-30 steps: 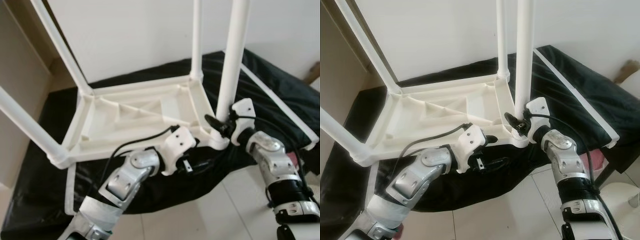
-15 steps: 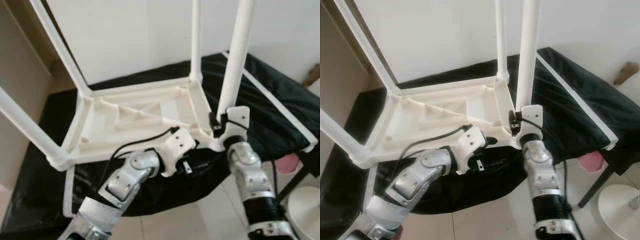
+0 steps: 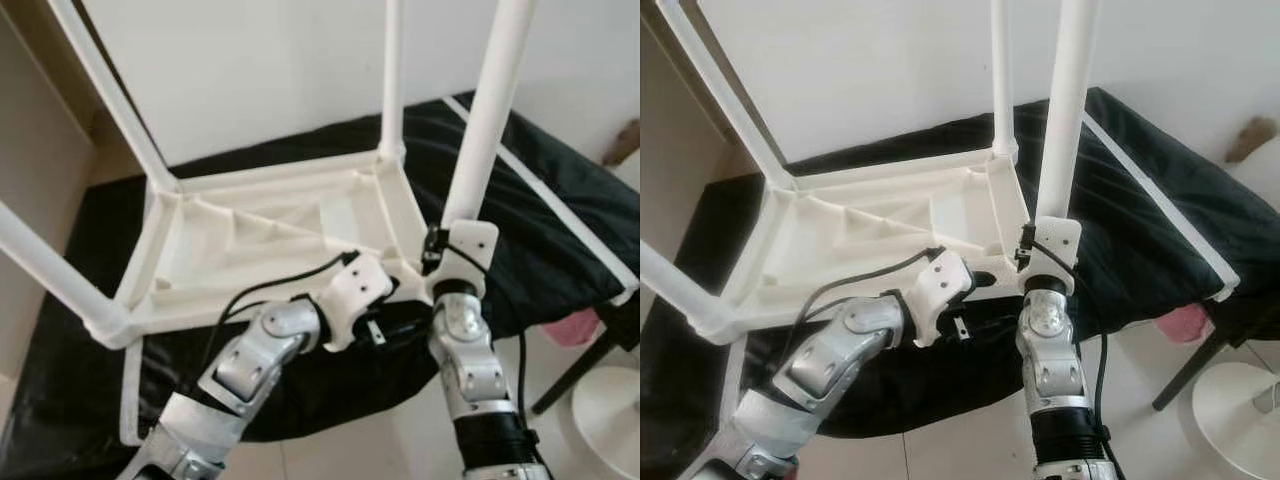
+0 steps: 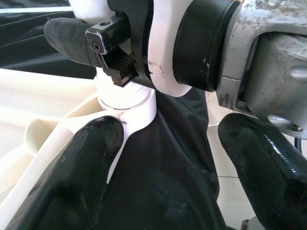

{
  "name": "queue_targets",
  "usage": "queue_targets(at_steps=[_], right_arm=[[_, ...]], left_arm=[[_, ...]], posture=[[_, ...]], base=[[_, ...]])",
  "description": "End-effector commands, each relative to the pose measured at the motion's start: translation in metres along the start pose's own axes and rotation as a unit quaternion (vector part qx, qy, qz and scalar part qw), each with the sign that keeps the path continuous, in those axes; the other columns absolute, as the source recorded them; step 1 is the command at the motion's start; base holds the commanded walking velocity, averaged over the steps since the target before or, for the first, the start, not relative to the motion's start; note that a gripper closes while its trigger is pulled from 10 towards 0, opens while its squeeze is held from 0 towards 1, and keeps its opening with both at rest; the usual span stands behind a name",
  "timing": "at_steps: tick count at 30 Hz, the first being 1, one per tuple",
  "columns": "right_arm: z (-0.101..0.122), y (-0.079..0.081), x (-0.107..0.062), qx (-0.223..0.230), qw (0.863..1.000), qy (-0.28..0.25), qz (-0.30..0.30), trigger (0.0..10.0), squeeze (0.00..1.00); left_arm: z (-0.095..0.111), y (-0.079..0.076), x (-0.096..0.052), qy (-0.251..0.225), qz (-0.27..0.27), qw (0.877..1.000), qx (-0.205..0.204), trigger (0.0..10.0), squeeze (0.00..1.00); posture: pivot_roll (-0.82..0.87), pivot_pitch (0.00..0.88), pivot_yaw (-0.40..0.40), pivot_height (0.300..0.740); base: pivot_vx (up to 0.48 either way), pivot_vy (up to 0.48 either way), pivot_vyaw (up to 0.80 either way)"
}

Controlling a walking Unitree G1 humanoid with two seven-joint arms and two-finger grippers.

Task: Building children table

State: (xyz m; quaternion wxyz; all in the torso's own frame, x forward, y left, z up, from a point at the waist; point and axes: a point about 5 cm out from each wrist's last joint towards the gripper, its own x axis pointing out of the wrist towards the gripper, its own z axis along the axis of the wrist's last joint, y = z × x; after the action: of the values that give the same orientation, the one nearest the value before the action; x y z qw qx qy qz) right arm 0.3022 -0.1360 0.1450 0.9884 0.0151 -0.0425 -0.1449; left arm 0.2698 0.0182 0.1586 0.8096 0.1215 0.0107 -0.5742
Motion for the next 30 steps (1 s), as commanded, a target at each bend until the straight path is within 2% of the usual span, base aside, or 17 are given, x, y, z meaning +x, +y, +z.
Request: queue_targets(at_steps=[1,5,6,8,9,13,18,19,26,30], right_arm=[[-0.035,-0.008,-0.012,0.014,0.995,0.093,-0.033,10.0,0.00],[-0.034,-0.010,-0.013,0.012,0.995,0.090,-0.043,10.0,0.00],[-0.035,-0.012,-0.015,0.013,0.995,0.090,-0.047,10.0,0.66],[-0.035,-0.012,-0.015,0.013,0.995,0.090,-0.047,10.0,0.66],[-0.034,-0.013,-0.016,0.011,0.995,0.088,-0.043,10.0,1.00],[-0.030,-0.012,-0.019,-0.006,0.998,0.067,-0.020,10.0,1.00],[-0.030,-0.004,-0.023,0.007,0.998,0.060,0.012,10.0,1.00],[-0.028,-0.002,-0.023,0.008,0.998,0.055,0.025,10.0,0.00],[-0.022,0.002,-0.021,0.015,0.996,0.034,0.077,10.0,0.00],[-0.016,-0.004,-0.019,0.007,0.995,0.013,0.104,10.0,0.00]], left_arm=[[-0.006,-0.001,-0.002,0.011,-0.027,1.000,-0.005,10.0,0.00],[-0.006,-0.003,-0.003,0.011,-0.030,0.999,-0.005,10.0,0.00],[-0.007,-0.004,-0.003,0.011,-0.032,0.999,-0.006,10.0,0.00],[-0.007,-0.004,-0.003,0.011,-0.032,0.999,-0.006,10.0,0.00],[-0.007,-0.005,-0.004,0.012,-0.033,0.999,-0.006,10.0,0.00],[-0.008,-0.004,-0.005,0.014,-0.032,0.999,-0.007,10.0,0.00],[-0.010,0.005,-0.004,0.016,-0.012,1.000,-0.006,10.0,0.00],[-0.009,0.006,-0.003,0.014,-0.010,1.000,-0.006,10.0,0.00],[-0.010,0.011,0.002,0.010,-0.010,1.000,-0.002,10.0,0.00],[-0.010,0.016,0.000,0.012,-0.009,1.000,0.005,10.0,0.00]], posture=[[-0.18,0.000,0.153,0.740],[-0.18,0.000,0.156,0.740],[-0.18,0.000,0.160,0.740],[-0.18,0.000,0.160,0.740],[-0.18,0.000,0.163,0.740],[-0.19,0.000,0.165,0.740],[-0.19,0.000,0.170,0.740],[-0.20,0.000,0.175,0.740],[-0.20,0.000,0.172,0.740],[-0.20,0.000,0.161,0.740]], base=[[0.000,0.000,0.00],[0.000,0.000,0.00],[0.000,0.000,0.00],[0.000,0.000,0.00],[0.000,0.000,0.00],[0.000,0.000,0.00],[0.000,0.000,0.00],[0.000,0.000,0.00],[0.000,0.000,0.00],[0.000,0.000,0.00]])
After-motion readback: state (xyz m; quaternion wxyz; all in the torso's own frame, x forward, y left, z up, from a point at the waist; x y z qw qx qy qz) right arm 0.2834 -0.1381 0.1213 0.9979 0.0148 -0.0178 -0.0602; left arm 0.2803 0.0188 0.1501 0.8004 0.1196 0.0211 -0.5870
